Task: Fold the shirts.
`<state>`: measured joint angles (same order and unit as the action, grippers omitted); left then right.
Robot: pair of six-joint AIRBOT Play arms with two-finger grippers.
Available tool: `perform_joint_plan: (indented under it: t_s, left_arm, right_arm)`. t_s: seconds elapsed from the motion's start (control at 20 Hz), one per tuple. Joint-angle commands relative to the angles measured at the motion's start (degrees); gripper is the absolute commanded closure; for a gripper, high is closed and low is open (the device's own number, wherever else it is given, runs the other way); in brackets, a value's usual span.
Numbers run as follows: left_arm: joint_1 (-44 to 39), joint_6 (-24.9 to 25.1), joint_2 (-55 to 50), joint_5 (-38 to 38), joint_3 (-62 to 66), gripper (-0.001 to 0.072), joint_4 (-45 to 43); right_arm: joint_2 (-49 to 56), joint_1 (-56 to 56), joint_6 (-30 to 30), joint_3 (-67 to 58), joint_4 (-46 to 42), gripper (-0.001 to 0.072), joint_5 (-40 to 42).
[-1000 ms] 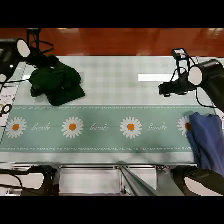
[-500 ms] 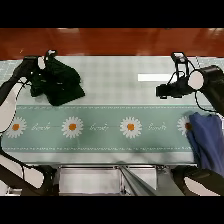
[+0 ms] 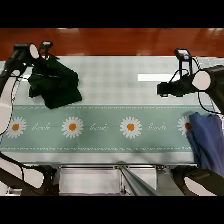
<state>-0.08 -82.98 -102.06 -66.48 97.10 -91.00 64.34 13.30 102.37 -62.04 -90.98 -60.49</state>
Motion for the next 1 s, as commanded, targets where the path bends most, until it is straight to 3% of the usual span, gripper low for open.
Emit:
perform_joint_plan:
  t_s: [0.0, 0.25, 0.5, 0.7, 0.95]
  left_arm:
    - [-1.01, -0.87, 7.89, 1.09, 3.04, 0.0688, 4.24]
    - [-4.74, -4.31, 25.09, 7.8, 3.56, 0.0688, 4.52]
    - [-10.58, -5.75, 39.19, 21.33, 3.58, 0.0688, 5.2]
    - [-18.16, -5.16, 43.3, 27.74, 6.82, 0.0688, 5.77]
    - [-28.33, -7.61, 43.39, 30.75, 13.14, 0.0688, 5.81]
  right_arm:
    - [-6.21, 0.0, 0.0, 0.02, 0.31, 0.0302, -0.31]
    - [-18.75, 0.02, -0.13, 0.02, 0.35, 0.0302, -3.15]
    - [-29.64, 0.0, -0.63, 0.02, -0.85, 0.0302, -6.8]
    - [-32.54, 0.02, -1.31, 0.02, -1.49, 0.0302, -13.75]
    - [-33.81, 0.0, -1.9, 0.02, -1.55, 0.0302, -14.12]
